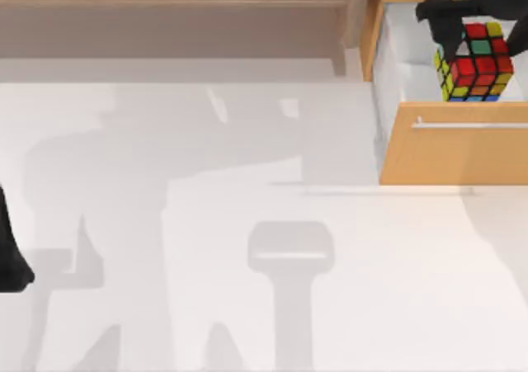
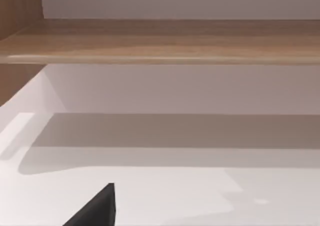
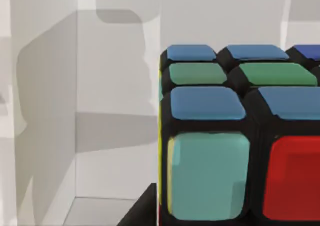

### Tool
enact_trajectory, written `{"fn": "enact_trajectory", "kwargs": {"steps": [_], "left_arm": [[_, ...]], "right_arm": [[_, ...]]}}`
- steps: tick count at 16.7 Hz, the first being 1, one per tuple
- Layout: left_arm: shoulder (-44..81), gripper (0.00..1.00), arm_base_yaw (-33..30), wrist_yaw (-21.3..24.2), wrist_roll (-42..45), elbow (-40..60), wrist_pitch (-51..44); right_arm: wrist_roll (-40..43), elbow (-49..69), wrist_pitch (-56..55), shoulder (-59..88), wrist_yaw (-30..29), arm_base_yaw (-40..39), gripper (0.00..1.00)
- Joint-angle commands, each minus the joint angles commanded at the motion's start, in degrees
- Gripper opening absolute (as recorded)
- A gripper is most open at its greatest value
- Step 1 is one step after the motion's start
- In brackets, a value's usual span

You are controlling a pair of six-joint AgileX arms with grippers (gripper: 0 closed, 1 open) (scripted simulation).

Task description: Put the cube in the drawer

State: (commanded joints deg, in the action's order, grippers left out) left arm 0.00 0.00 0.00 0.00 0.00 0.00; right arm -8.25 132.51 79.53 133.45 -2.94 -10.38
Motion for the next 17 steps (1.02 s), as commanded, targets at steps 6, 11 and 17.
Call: {"fn": "enact_trajectory", "kwargs": {"steps": [6, 11, 17], "left_arm": [[0.00, 1.00, 0.00, 0.00, 0.00, 0.00, 0.00], [0.00, 1.00, 0.00, 0.00, 0.00, 0.00, 0.00], [0.00, 1.00, 0.00, 0.00, 0.00, 0.00, 0.00]], "right_arm": [[-0.73, 0.66, 2.53, 7.73, 2.65, 2.75, 0.00], [-0.73, 0.66, 2.53, 7.73, 2.65, 2.75, 0.08], [-0.73, 0.66, 2.53, 7.73, 2.65, 2.75, 0.53]]}}
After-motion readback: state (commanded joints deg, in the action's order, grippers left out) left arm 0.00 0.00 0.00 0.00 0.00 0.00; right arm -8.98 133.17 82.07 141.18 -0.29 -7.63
